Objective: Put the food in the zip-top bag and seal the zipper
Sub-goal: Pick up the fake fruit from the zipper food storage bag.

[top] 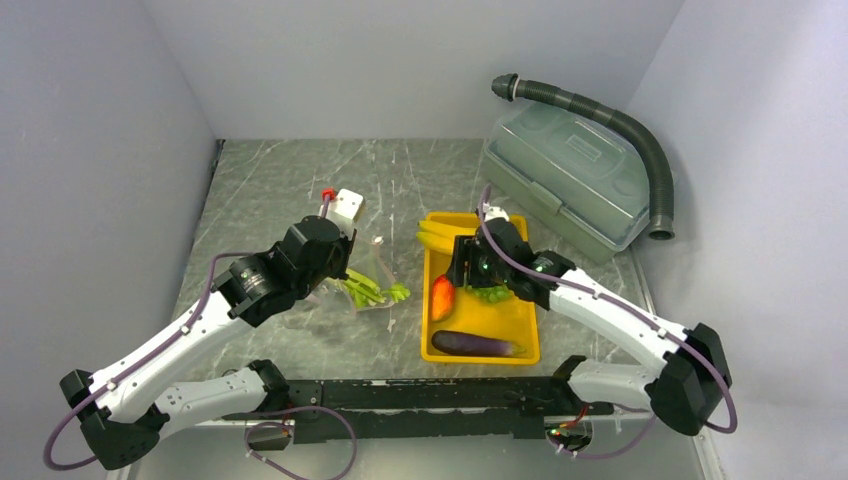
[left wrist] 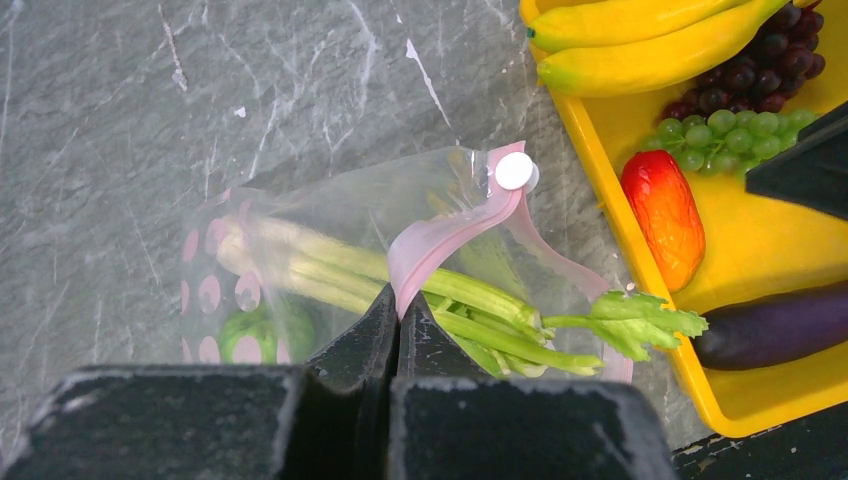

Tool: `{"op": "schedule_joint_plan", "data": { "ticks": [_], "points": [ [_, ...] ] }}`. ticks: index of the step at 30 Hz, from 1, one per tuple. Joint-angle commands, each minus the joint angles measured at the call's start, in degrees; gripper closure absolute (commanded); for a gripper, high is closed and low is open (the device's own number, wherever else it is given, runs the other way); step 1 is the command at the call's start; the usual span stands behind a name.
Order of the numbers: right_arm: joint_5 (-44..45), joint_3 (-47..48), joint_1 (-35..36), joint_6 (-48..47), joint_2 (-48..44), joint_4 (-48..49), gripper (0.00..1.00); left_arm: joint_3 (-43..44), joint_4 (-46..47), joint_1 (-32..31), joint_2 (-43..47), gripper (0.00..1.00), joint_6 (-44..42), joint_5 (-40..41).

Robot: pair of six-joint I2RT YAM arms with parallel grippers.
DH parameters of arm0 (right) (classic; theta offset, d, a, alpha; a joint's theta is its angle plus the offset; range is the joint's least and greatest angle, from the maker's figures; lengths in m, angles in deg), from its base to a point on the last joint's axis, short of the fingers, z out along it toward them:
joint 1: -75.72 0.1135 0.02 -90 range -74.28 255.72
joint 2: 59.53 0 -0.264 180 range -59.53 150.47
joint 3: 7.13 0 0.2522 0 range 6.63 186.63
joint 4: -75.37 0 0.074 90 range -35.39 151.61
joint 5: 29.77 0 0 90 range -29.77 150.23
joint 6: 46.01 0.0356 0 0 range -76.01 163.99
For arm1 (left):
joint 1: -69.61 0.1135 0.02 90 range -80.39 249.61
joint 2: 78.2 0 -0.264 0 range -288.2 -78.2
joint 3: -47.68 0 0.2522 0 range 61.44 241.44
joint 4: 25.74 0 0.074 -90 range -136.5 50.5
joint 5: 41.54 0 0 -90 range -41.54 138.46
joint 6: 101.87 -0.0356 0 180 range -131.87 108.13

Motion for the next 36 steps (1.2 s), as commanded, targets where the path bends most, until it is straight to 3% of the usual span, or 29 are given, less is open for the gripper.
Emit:
{"op": "schedule_joint_plan", "data": {
  "ticks": [1, 19, 23, 30, 36],
  "points": [
    [-0.1, -3.0, 1.2, 4.0, 2.3, 5.5, 0.36, 0.0, 2.8, 0.3, 0.7, 1.0, -1.1, 0.9],
    [-2.1, -6.6, 2.3, 7.8, 18.2, 16.6, 0.36, 0.1, 2.7, 0.3, 1.1, 1.0, -1.0, 0.8],
    [-2.1, -6.9, 2.4, 7.9, 19.3, 17.2, 0.46, 0.0, 2.7, 0.3, 1.1, 1.0, -1.0, 0.8],
    [0.3, -7.1, 2.4, 6.9, 14.4, 13.8, 0.79, 0.0, 2.8, 0.2, 1.1, 1.0, -1.0, 0.7],
    [3.1, -4.0, 2.8, 4.3, 6.7, 8.0, 0.85, 0.0, 2.8, 0.3, 0.9, 1.0, -0.9, 0.7]
  ]
}}
